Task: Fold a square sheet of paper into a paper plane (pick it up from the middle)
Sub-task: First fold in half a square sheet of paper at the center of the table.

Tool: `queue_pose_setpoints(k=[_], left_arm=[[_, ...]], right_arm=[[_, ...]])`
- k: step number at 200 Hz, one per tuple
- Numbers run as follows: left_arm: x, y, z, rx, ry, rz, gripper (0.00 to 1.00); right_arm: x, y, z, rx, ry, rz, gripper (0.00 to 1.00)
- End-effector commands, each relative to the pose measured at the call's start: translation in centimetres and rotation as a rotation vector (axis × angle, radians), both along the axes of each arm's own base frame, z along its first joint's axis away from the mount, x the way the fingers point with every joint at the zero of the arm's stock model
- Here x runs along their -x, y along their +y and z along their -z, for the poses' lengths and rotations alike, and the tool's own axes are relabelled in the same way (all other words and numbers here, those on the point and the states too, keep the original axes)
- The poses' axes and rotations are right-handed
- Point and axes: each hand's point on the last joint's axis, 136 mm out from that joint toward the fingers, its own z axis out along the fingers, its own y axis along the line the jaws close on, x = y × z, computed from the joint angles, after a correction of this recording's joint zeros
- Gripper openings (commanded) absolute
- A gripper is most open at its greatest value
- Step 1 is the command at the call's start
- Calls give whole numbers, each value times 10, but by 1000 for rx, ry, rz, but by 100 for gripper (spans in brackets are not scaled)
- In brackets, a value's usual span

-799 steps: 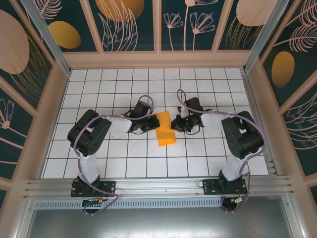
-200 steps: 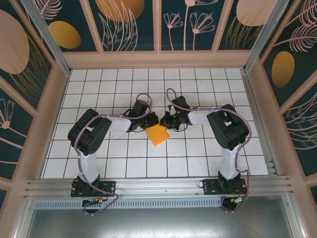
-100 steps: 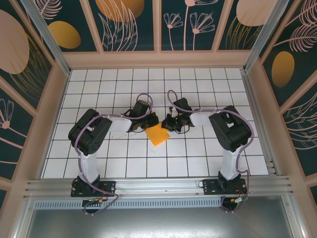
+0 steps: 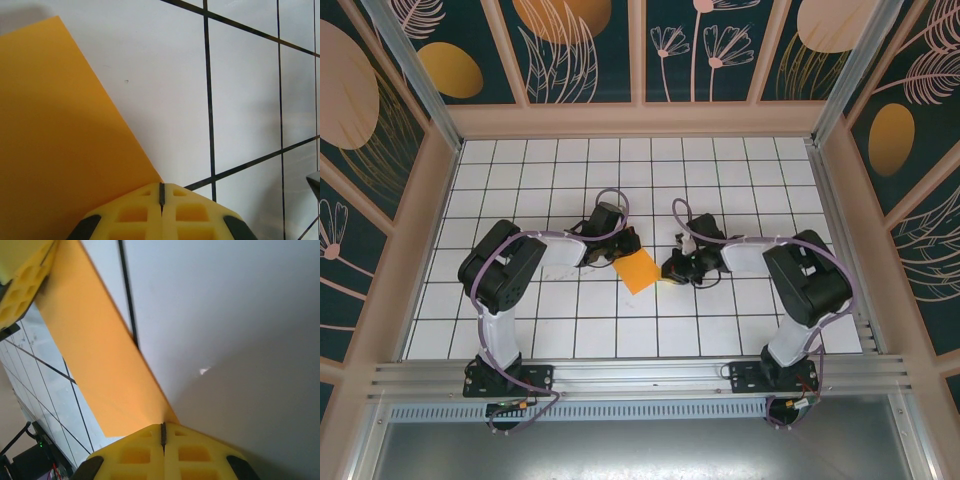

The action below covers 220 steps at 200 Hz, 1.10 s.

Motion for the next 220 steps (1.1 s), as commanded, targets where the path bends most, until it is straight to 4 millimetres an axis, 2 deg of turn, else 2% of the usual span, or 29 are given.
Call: queue_pose_setpoints(k=[1, 21, 36, 63, 66, 71, 103, 132, 181, 220], left_arm=[[10, 15, 23, -82, 47, 5, 0], [6, -1, 1, -4, -1, 61, 0], [2, -13, -20, 52, -42, 103, 0], [-2, -22, -47, 113, -101, 126, 0], [-8, -26, -57, 127, -126, 126, 0], [-9, -26, -60, 131, -132, 125, 0], [-9, -27, -49, 109, -117, 140, 0], [-10, -27, -38, 85, -103, 147, 0], [-8, -25, -21, 53, -74, 159, 0], [-6, -22, -10, 33, -50, 153, 0]], right_arm=[[-1, -7, -13, 2, -16, 6, 0], [-19, 12, -39, -102, -89, -15, 0], [-29, 21, -46, -158, -102, -20, 0], [-48, 29, -34, -143, -102, -21, 0], [-50, 31, -33, -141, -102, -22, 0], [-53, 32, -32, -139, -104, -20, 0], [-60, 35, -20, -117, -91, -25, 0], [-57, 33, -10, -92, -70, -38, 0], [-52, 36, -9, -91, -72, -65, 0], [-50, 31, 5, -48, -43, -64, 0]])
